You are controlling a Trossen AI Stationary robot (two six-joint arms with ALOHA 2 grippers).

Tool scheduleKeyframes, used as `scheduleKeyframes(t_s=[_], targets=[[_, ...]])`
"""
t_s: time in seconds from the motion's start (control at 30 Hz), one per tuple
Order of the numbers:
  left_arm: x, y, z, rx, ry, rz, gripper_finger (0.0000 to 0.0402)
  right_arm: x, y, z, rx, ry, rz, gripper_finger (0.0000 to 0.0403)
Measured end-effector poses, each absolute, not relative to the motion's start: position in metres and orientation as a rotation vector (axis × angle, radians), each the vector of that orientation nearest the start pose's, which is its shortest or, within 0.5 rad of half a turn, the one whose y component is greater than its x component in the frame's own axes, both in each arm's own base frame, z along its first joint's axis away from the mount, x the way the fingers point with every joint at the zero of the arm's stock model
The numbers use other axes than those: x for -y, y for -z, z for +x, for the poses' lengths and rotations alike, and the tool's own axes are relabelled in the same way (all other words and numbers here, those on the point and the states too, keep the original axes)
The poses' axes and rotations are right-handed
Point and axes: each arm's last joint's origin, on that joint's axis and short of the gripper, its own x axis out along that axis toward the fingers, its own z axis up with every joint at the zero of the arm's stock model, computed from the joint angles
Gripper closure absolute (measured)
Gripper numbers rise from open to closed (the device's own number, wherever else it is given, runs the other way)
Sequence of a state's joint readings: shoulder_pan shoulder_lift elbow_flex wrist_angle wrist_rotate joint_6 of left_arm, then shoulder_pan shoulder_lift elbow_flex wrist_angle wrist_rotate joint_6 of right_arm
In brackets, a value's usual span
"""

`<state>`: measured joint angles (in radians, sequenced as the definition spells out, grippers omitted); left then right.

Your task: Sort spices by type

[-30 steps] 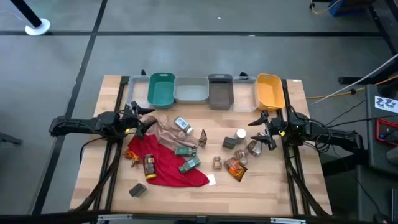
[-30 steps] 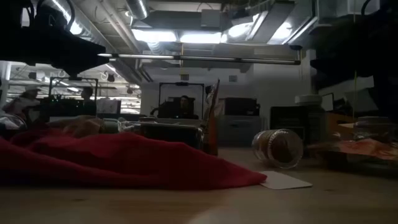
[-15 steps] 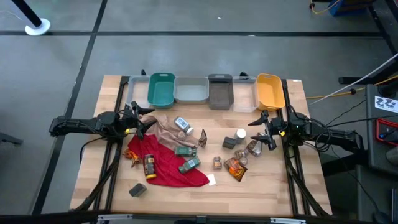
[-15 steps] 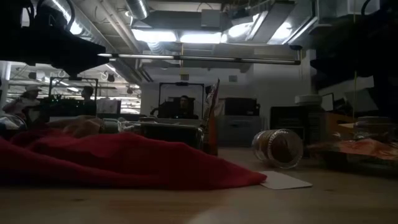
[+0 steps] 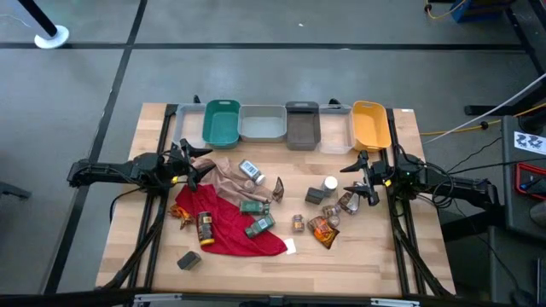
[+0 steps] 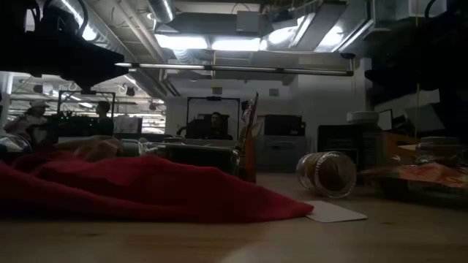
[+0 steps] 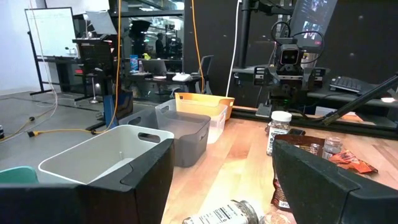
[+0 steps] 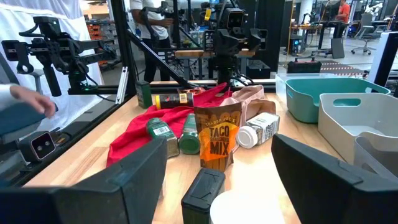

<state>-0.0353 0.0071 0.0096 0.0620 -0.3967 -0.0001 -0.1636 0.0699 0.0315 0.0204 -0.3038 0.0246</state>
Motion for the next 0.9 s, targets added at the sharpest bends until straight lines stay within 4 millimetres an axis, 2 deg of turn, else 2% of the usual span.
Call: scheduleKeyframes(t_s=[0.57,0.9], targets=[[-0.0078,-0.1721,0.0955,0.063,-0.361,-0.014,0.0147,0.0076,-0.1713,0.0992,-0.014,-0.141,0.029,0.0114],[-0.0078,-0.1721,0.0955,0.063,-0.361,-0.014,0.0147,0.0086,-0.1712,0.0994,-0.018,-0.106,0.106,0.0114]])
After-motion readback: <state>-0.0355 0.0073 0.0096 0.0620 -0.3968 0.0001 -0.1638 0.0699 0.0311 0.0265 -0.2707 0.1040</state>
